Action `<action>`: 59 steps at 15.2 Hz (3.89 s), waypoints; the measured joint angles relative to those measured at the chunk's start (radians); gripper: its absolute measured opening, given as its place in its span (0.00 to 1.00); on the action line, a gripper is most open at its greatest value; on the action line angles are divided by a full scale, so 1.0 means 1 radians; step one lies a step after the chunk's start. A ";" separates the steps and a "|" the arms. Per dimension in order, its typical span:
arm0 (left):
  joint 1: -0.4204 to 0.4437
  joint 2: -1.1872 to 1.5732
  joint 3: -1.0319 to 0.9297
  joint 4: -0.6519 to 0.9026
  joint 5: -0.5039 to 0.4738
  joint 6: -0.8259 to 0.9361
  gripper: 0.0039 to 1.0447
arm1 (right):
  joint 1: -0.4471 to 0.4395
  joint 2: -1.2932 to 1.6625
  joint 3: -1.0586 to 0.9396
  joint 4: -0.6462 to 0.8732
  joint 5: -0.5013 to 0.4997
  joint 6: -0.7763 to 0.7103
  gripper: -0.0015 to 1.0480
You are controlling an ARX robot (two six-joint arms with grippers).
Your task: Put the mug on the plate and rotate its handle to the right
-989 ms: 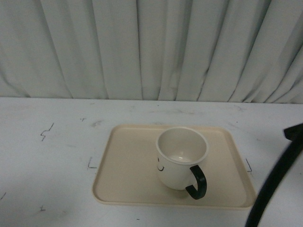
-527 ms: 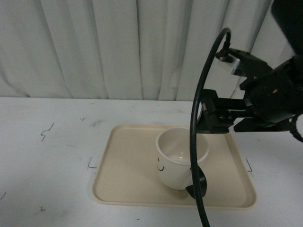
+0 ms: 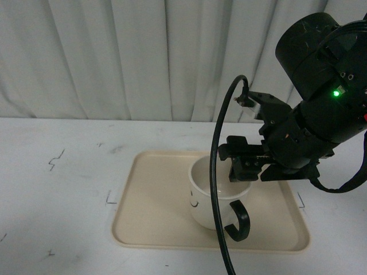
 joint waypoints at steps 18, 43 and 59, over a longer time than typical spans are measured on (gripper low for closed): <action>0.000 0.000 0.000 0.000 0.000 0.000 0.94 | 0.008 0.206 0.558 -0.627 -0.052 -1.153 0.03; 0.001 0.000 0.000 0.000 -0.002 0.000 0.94 | -0.043 -0.272 -0.351 1.082 0.452 -0.254 0.37; 0.001 0.000 0.000 0.000 -0.001 0.000 0.94 | -0.182 -0.733 -1.027 1.386 0.292 -0.148 0.02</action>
